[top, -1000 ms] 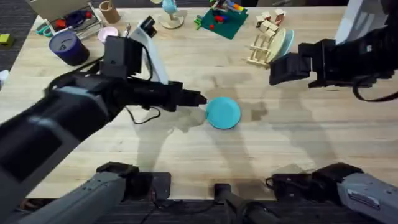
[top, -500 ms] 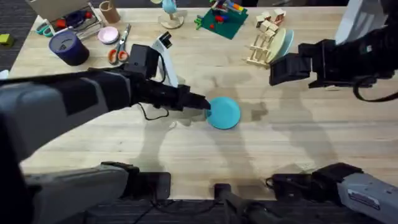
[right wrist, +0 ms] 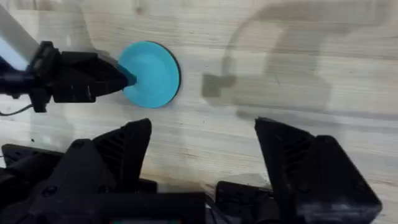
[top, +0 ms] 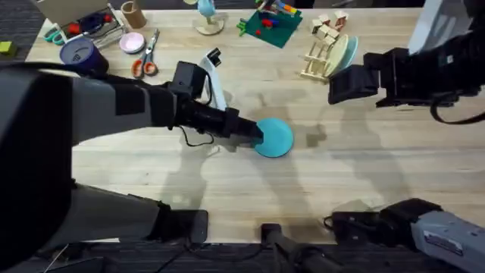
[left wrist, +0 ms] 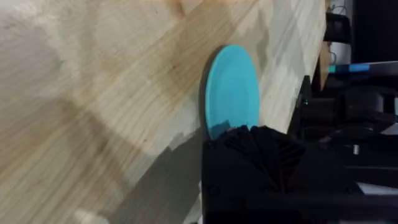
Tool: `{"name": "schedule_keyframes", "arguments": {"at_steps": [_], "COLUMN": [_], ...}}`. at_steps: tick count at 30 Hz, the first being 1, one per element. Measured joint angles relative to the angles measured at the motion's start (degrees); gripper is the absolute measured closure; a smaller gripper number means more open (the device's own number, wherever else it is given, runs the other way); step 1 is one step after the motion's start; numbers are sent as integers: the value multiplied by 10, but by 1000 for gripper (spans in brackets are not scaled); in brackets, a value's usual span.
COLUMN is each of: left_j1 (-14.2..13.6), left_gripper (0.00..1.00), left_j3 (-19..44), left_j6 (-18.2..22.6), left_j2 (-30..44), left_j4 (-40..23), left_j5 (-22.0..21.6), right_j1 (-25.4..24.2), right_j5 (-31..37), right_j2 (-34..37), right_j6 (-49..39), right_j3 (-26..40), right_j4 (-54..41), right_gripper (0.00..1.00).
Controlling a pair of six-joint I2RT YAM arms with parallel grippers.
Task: Pick up the plates from the table one by one and place each into a slot on the dish rack.
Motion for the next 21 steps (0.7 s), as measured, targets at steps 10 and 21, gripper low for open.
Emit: {"name": "schedule_keyframes", "arguments": {"at_steps": [10,21], "left_j1": [-1,-2], "left_gripper": [959,959], "left_j3": [0,0], "left_j6": [-19,-50], "left_j2": [6,6], "left_j4": [2,29], "left_j5": [3,-10], "right_j1": [0,0], "right_j5": [0,0], "right_j2": [0,0], "right_j6": [0,-2], "right_j3": [0,0], "right_j4": [0,0], "right_gripper": [7,8]}}
